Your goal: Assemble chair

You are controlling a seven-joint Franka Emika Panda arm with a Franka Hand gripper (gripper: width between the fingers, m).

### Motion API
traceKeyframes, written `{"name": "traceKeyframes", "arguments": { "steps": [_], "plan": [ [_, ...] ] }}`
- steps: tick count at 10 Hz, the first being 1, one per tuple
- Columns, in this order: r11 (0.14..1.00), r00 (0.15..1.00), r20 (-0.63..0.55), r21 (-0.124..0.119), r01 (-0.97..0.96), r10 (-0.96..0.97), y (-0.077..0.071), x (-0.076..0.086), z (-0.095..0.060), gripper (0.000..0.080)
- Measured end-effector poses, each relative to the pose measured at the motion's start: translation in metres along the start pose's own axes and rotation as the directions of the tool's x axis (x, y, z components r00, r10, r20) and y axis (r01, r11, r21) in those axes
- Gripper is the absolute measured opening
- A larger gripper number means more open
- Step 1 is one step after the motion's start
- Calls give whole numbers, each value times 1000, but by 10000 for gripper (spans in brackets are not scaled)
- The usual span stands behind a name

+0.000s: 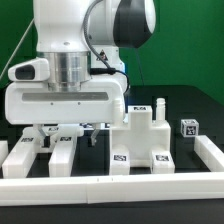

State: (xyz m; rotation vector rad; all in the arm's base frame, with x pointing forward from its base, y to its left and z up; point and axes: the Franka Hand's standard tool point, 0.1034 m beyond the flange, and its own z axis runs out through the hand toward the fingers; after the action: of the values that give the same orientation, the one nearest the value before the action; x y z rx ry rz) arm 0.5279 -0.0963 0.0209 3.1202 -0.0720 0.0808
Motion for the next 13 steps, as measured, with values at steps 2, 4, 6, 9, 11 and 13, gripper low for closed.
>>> {"name": "traceKeyframes", "arguments": {
  "steps": [2, 4, 6, 9, 11, 13],
  "plan": [
    [1000, 1000, -10, -5, -1, 1, 1, 1, 0, 649],
    [1000, 1000, -10, -5, -1, 1, 1, 1, 0, 624],
    [1000, 1000, -10, -5, -1, 1, 1, 1, 0, 449],
    [1000, 1000, -10, -5, -1, 1, 1, 1, 0, 282],
    [1000, 1000, -10, -5, -1, 1, 1, 1, 0, 282],
    [1000, 1000, -10, -5, -1, 1, 1, 1, 0, 282]
  ]
}}
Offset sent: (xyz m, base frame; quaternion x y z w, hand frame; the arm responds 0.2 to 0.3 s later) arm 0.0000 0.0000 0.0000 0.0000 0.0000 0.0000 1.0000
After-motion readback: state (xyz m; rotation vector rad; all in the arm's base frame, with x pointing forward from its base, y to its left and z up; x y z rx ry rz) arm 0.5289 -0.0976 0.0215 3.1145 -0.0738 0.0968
